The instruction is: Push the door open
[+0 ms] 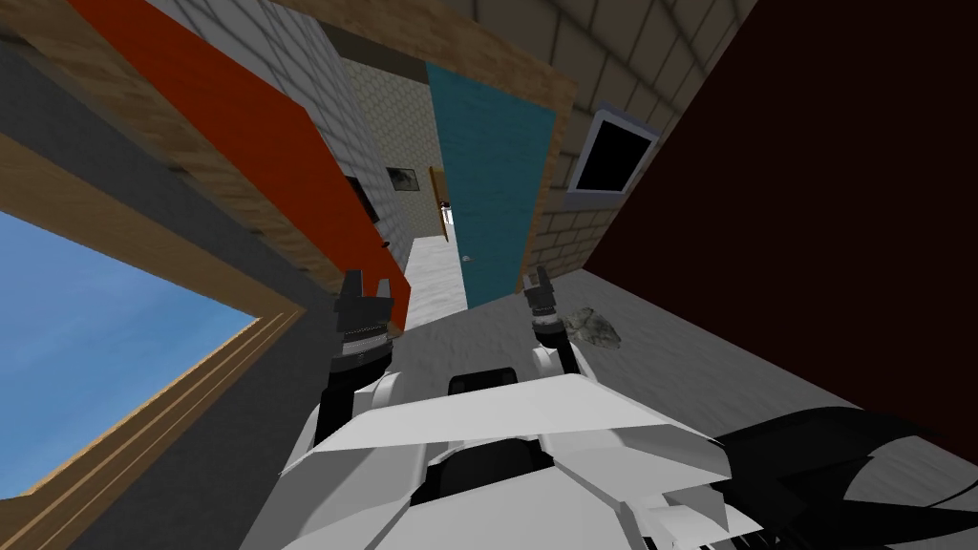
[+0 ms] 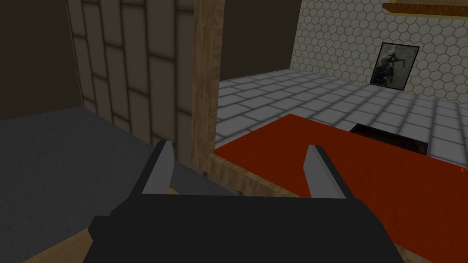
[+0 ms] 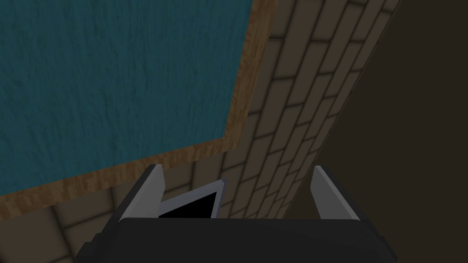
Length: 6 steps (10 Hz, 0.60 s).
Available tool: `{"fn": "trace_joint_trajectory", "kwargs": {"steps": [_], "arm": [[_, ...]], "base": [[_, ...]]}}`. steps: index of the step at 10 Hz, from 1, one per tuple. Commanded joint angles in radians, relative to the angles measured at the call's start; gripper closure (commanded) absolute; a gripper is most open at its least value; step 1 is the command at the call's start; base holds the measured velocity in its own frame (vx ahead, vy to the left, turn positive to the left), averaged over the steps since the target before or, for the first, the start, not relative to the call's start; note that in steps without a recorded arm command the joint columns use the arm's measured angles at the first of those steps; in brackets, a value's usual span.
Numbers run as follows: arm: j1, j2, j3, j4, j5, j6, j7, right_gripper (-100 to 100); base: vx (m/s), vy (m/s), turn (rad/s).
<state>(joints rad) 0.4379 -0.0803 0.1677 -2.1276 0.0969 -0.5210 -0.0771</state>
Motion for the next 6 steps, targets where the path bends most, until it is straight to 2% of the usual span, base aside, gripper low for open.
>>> {"fn": "trace_joint_trajectory", "kwargs": {"steps": [1,3,6], "arm": [[-0.012,-0.004,0.01,0.029,-0.001,-0.006,-0.003,-100],[-0.022,-0.009,0.024,0.061,-0.001,-0.013,-0.005,-100],[-0.051,-0.021,0.062,0.146,-0.002,-0.031,-0.013,-100]], "base": [[0.091,0.029,-0.071],[0.09,0.019,-0.063],[0.134,0.027,-0.097]]}}
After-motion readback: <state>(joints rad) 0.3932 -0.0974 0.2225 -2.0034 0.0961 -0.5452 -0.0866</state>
